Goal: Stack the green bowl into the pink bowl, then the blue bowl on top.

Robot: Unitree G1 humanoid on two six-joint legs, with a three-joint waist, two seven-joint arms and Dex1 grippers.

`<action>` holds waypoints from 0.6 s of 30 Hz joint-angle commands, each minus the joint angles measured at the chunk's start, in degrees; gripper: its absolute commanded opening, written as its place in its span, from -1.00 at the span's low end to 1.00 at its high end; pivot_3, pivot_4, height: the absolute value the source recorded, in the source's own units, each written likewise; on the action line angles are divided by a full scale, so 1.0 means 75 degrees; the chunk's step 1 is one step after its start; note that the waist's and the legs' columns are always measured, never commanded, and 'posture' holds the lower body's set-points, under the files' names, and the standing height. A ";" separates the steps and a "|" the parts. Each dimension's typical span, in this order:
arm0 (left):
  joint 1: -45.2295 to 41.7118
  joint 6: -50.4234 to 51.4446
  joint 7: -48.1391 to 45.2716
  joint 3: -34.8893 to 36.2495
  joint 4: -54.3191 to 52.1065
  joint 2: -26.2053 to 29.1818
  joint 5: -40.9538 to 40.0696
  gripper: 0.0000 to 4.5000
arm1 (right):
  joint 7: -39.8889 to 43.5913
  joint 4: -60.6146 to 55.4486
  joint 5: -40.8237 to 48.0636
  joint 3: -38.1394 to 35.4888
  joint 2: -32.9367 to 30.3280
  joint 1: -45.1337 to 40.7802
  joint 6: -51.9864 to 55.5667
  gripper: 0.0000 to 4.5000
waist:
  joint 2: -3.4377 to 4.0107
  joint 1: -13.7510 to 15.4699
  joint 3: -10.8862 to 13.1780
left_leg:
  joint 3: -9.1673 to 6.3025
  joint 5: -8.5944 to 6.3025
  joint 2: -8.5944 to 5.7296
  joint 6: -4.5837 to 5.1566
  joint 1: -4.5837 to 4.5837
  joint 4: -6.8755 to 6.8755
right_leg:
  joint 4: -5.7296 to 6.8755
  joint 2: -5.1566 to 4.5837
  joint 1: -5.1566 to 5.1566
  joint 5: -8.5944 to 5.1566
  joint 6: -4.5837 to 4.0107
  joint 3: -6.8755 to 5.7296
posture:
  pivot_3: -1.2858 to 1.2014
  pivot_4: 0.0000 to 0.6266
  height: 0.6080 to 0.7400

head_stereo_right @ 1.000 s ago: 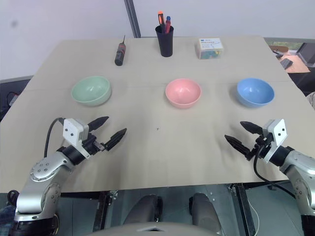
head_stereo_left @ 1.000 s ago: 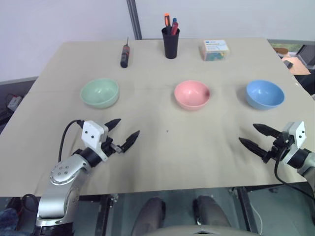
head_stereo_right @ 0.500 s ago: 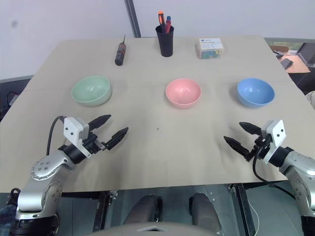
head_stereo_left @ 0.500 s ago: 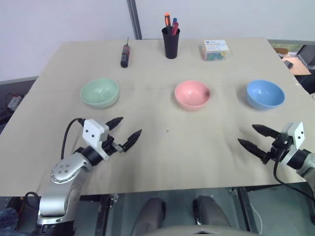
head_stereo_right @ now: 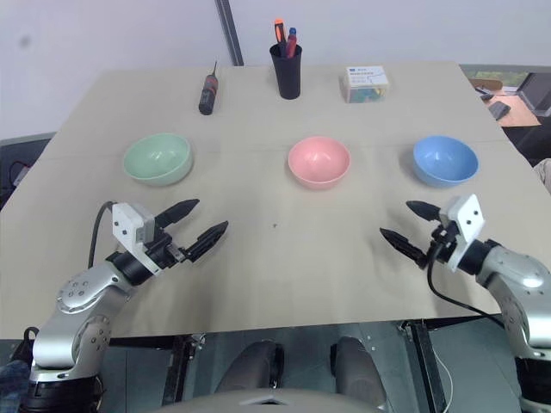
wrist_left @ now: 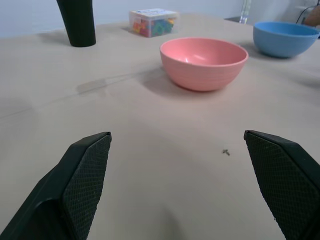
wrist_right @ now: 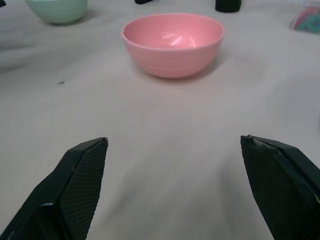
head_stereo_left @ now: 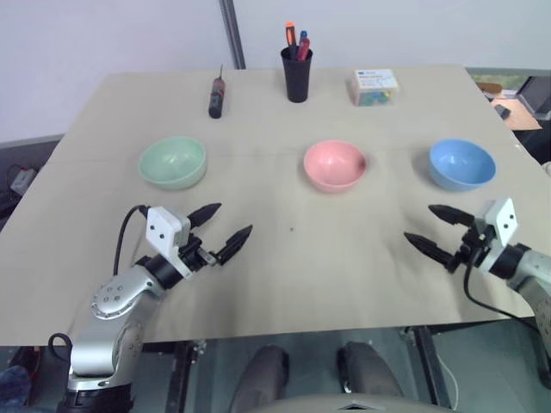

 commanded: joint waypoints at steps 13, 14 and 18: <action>-0.0186 0.0063 -0.0162 0.0228 -0.0876 -0.0089 -0.1166 1.00 | 0.0363 0.2114 -0.2029 0.2848 0.0389 -0.4829 0.0599 0.98 | -0.0023 0.0003 0.0043 | -0.0014 0.0006 0.0003 -0.0012 -0.0038 0.0001 | -0.0008 -0.0008 -0.0037 0.0000 -0.0001 -0.0015 | 0.03 -0.52 1.00; -0.0206 0.0018 -0.0121 0.0223 -0.0868 -0.0112 -0.1115 1.00 | 0.0480 0.2336 -0.2148 0.3023 0.0462 -0.5032 0.0561 0.98 | -0.0022 0.0000 0.0044 | -0.0013 0.0017 0.0001 -0.0031 -0.0044 0.0000 | -0.0013 -0.0027 -0.0042 0.0000 -0.0001 -0.0016 | 0.03 -0.52 1.00; -0.0111 -0.0153 -0.0066 0.0145 -0.0909 -0.0211 -0.0942 1.00 | 0.0992 0.3175 -0.2617 0.3654 0.0747 -0.5656 0.0259 0.98 | -0.0022 -0.0009 0.0045 | -0.0010 0.0018 -0.0002 -0.0032 -0.0045 0.0000 | -0.0013 -0.0035 -0.0045 0.0000 -0.0001 -0.0015 | 0.03 -0.52 1.00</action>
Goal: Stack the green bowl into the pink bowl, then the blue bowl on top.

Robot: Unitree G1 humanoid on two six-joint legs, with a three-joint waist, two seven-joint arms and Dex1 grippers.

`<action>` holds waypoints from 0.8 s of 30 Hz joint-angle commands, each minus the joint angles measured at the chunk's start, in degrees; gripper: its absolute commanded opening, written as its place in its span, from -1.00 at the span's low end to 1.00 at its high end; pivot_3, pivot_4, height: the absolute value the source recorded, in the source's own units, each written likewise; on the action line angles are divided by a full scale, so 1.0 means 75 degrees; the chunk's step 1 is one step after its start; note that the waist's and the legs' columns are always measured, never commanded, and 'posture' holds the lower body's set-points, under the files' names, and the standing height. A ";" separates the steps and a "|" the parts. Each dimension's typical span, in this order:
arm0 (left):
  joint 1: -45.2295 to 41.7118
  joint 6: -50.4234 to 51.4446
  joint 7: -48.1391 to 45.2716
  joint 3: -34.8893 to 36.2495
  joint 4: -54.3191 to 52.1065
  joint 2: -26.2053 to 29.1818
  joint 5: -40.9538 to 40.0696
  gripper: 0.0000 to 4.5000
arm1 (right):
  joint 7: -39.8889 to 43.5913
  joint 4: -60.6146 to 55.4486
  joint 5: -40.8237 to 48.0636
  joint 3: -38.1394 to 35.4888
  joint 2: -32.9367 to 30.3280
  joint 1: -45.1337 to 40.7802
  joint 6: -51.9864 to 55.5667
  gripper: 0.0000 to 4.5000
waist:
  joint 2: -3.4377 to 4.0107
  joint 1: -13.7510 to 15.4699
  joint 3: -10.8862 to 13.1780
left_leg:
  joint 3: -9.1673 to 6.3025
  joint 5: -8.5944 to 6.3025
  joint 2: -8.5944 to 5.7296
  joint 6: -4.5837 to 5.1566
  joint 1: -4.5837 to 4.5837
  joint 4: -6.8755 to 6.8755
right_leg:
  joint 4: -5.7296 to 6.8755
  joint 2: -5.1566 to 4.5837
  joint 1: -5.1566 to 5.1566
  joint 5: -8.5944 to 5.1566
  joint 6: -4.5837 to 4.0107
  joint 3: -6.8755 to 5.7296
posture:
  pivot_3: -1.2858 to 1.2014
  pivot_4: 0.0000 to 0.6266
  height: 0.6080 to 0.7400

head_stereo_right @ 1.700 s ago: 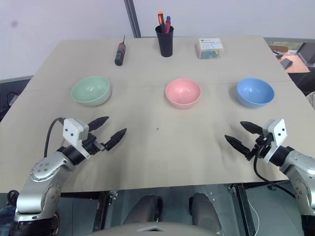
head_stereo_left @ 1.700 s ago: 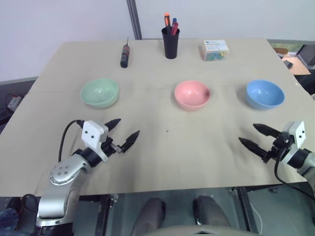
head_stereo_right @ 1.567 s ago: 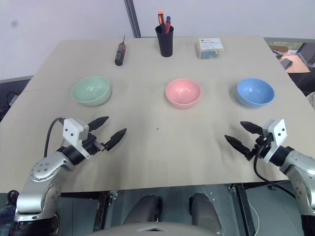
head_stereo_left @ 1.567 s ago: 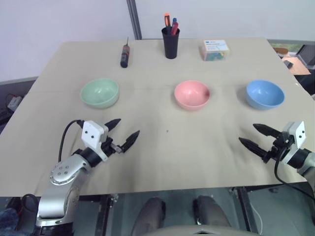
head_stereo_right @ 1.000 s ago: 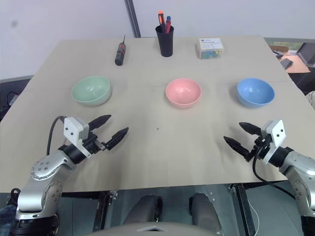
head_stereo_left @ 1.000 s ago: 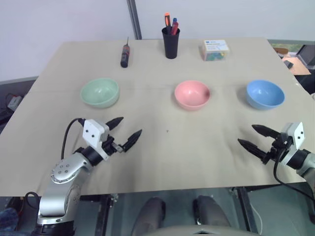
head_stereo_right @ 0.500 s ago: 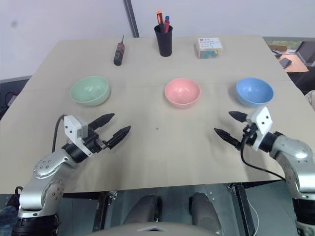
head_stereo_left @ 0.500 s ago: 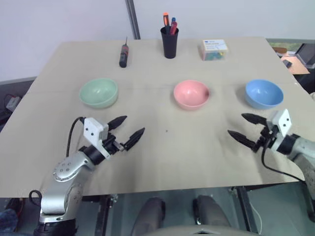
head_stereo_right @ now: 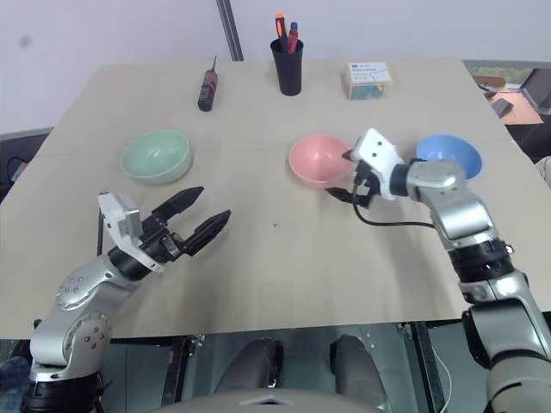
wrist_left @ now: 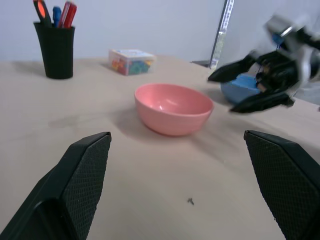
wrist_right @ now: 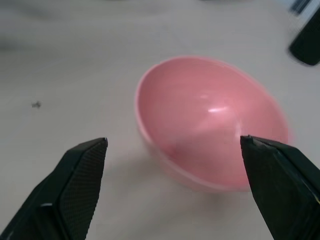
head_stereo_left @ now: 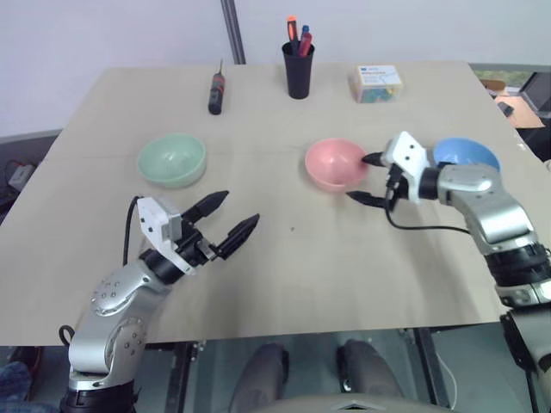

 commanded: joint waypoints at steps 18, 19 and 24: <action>0.0038 -0.0835 0.0302 -0.0470 -0.0222 -0.0447 0.0764 1.00 | 0.1047 0.3553 -0.2113 0.1507 0.1612 -0.2155 -0.1919 0.76 | 0.0003 -0.0043 0.0006 | 0.0003 0.0002 -0.0001 -0.0003 0.0006 0.0000 | 0.0011 0.0001 -0.0004 0.0001 -0.0001 0.0004 | 0.03 -0.52 1.00; 0.0008 -0.0842 0.0312 -0.0484 -0.0226 -0.0454 0.0790 1.00 | 0.0951 0.3724 -0.2164 0.1456 0.1666 -0.2236 -0.1960 0.60 | 0.0004 -0.0044 0.0007 | 0.0005 0.0002 -0.0001 -0.0004 0.0007 0.0000 | 0.0012 0.0002 -0.0004 0.0001 -0.0001 0.0005 | 0.03 -0.52 1.00; -0.0050 -0.0816 0.0362 -0.0548 -0.0264 -0.0502 0.0844 1.00 | 0.0835 0.4146 -0.2346 0.1362 0.1718 -0.2455 -0.2434 -0.17 | 0.0006 -0.0059 0.0008 | 0.0006 0.0002 -0.0001 -0.0005 0.0007 -0.0001 | 0.0013 0.0003 -0.0008 0.0001 -0.0001 0.0009 | 0.03 -0.52 1.00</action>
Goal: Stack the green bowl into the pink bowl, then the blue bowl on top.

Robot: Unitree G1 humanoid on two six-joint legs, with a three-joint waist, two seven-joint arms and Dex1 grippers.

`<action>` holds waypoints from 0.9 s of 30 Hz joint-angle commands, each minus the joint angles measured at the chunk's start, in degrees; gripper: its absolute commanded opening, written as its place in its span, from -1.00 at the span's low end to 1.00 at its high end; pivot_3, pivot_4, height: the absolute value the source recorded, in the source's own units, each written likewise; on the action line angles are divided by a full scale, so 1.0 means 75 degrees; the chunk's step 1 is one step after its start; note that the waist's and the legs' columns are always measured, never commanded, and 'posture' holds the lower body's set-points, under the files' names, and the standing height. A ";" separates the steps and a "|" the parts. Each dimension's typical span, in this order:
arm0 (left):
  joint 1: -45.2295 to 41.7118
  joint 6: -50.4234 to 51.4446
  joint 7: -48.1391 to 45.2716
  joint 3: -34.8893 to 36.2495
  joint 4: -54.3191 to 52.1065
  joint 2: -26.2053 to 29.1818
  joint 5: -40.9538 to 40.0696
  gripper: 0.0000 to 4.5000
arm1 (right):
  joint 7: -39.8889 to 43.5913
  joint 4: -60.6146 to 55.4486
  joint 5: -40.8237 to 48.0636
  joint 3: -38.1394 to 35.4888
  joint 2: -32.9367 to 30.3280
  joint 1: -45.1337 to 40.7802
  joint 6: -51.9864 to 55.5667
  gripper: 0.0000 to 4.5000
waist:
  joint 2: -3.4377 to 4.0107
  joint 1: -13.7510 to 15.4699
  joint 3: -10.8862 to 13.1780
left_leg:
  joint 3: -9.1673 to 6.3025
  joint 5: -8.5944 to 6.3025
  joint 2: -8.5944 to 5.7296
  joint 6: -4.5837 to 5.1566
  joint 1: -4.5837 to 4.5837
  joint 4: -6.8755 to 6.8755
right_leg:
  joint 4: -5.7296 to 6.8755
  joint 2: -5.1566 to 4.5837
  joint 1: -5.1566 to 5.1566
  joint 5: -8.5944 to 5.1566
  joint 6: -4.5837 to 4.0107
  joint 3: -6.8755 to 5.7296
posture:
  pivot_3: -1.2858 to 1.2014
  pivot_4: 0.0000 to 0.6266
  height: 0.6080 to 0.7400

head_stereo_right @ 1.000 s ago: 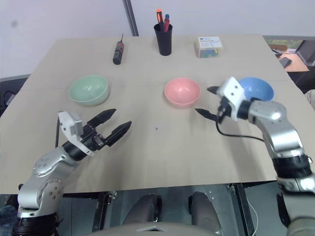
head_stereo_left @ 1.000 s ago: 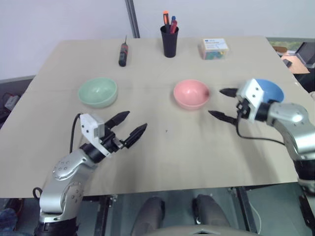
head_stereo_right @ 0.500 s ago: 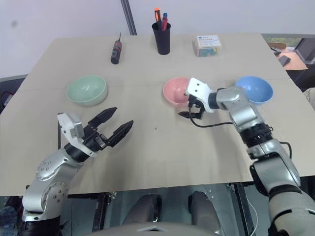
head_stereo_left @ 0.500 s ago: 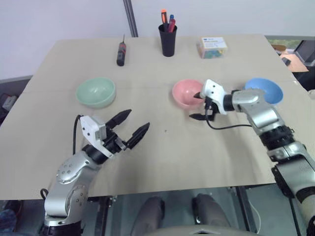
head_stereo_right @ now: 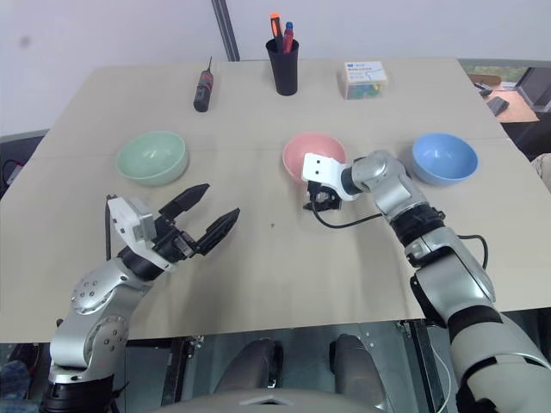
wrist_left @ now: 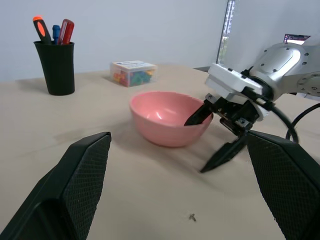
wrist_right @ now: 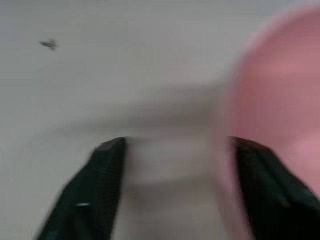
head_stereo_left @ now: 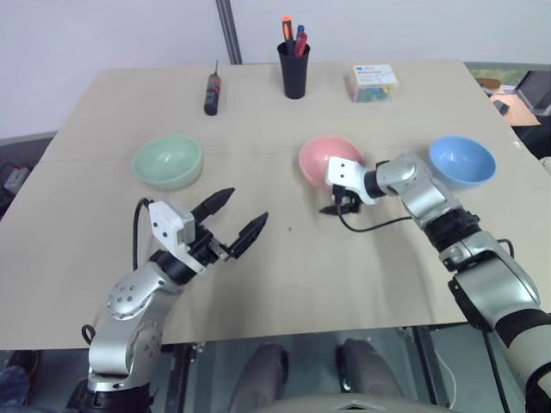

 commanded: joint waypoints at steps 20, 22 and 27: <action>-0.0454 -0.0338 -0.0189 -0.0150 0.0376 0.0226 0.0236 1.00 | 0.1098 -0.5388 -0.0154 -0.0114 -0.1859 0.2377 0.0238 -0.93 | 0.0003 0.0013 0.0006 | -0.0015 -0.0002 -0.0001 0.0002 -0.0013 -0.0001 | -0.0011 -0.0007 0.0000 0.0000 0.0000 -0.0016 | 0.03 -0.52 1.00; -0.0525 -0.0325 -0.0292 -0.0247 0.0430 0.0248 0.0246 1.00 | 0.1290 -0.6190 -0.0196 -0.0013 -0.2074 0.2729 0.0504 -0.93 | 0.0002 0.0021 0.0007 | -0.0011 -0.0008 -0.0001 0.0013 -0.0009 -0.0001 | -0.0003 -0.0006 0.0000 0.0000 0.0000 -0.0011 | 0.03 -0.52 1.00; -0.0818 -0.0329 -0.0381 -0.0363 0.0732 0.0245 0.0371 1.00 | 0.1174 -0.7078 -0.0228 0.0072 -0.2006 0.3119 0.1126 -0.93 | 0.0000 0.0045 0.0007 | -0.0024 -0.0014 -0.0001 0.0025 -0.0007 0.0002 | -0.0003 -0.0006 0.0006 0.0000 0.0000 -0.0023 | 0.03 -0.52 1.00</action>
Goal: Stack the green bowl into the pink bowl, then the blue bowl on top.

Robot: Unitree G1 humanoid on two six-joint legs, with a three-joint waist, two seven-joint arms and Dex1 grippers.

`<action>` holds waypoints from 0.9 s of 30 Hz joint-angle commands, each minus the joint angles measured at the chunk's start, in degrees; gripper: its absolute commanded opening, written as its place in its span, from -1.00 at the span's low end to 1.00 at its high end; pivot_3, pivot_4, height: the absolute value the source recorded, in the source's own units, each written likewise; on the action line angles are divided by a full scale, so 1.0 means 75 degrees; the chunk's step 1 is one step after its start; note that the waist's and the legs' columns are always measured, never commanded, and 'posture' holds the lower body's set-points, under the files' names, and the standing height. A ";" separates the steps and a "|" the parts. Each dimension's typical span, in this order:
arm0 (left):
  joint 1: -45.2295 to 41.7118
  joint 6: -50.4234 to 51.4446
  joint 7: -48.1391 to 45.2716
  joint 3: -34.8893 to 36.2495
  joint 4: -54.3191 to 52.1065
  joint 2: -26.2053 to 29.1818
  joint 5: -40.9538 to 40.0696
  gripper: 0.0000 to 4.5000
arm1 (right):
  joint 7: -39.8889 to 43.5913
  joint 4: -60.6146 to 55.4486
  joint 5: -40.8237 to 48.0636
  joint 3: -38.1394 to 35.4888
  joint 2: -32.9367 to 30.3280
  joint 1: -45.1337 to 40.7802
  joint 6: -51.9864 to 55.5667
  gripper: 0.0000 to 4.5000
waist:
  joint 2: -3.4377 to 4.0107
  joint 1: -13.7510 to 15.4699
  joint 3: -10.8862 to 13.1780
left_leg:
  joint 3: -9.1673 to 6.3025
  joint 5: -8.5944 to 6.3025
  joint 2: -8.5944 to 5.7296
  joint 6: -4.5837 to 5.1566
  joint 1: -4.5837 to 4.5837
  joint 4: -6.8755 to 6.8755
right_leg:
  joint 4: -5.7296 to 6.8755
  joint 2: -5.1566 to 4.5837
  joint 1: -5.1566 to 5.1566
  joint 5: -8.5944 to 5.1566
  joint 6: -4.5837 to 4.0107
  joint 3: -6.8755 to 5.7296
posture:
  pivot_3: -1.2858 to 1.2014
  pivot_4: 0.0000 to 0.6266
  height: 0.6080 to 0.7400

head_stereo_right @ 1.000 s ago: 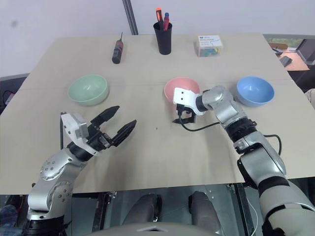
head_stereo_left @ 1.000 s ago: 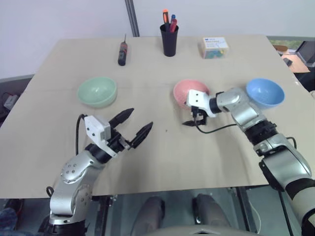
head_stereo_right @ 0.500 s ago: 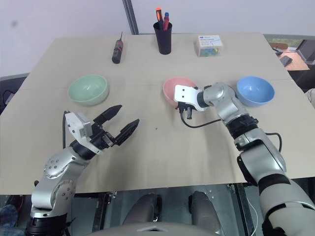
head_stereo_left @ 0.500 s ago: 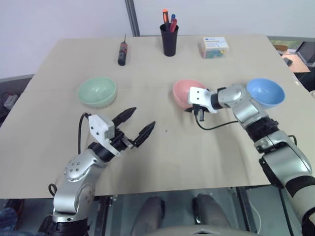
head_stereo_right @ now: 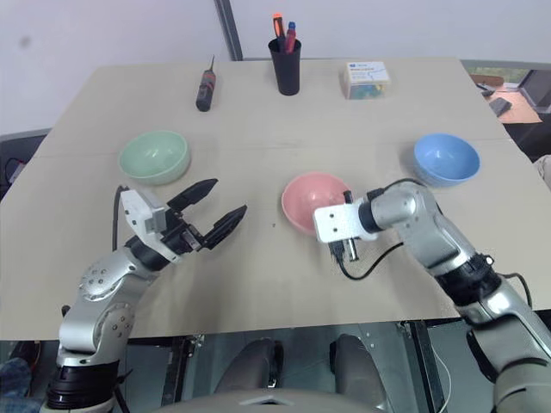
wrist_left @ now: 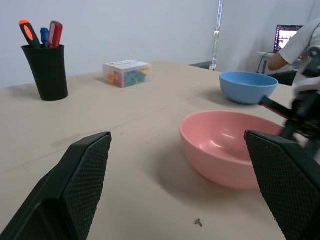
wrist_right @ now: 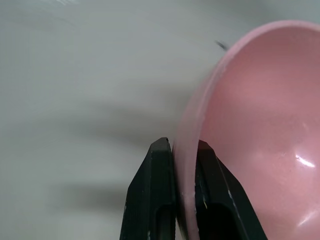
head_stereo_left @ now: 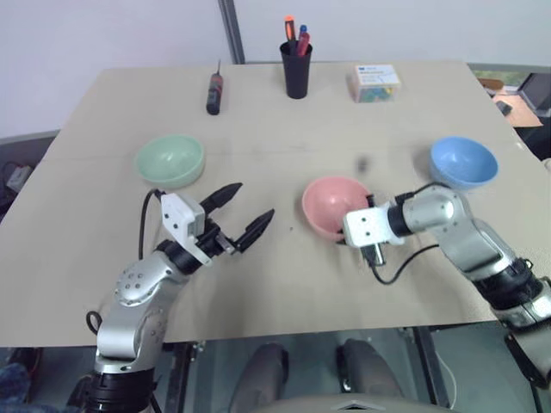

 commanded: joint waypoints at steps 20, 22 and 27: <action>-0.1615 0.0754 0.1307 -0.0060 0.0578 0.0041 0.1075 1.00 | -0.0580 -0.1691 0.2874 -0.2253 0.0539 0.0104 0.2950 0.99 | -0.0009 0.0024 0.0007 | -0.0031 0.0014 -0.0016 -0.0024 -0.0017 0.0003 | -0.0010 -0.0010 0.0003 0.0000 0.0000 -0.0032 | 0.03 -0.52 1.00; -0.1737 0.1068 0.1459 -0.0095 0.0471 0.0243 0.1238 1.00 | -0.0987 -0.1677 0.3393 -0.2918 0.0746 0.0023 0.3247 0.99 | -0.0010 0.0021 0.0007 | -0.0037 0.0014 -0.0016 -0.0024 -0.0017 0.0003 | -0.0009 -0.0010 0.0003 0.0000 0.0000 -0.0037 | 0.03 -0.52 1.00; -0.2305 0.3073 0.2095 -0.0167 0.0351 0.1223 0.1945 1.00 | -0.1266 -0.1881 0.4722 -0.4190 0.0619 0.0164 0.3901 0.99 | -0.0010 0.0021 0.0010 | -0.0046 0.0002 -0.0024 -0.0001 -0.0016 0.0001 | 0.0001 0.0001 0.0002 0.0000 0.0000 -0.0045 | 0.03 -0.52 1.00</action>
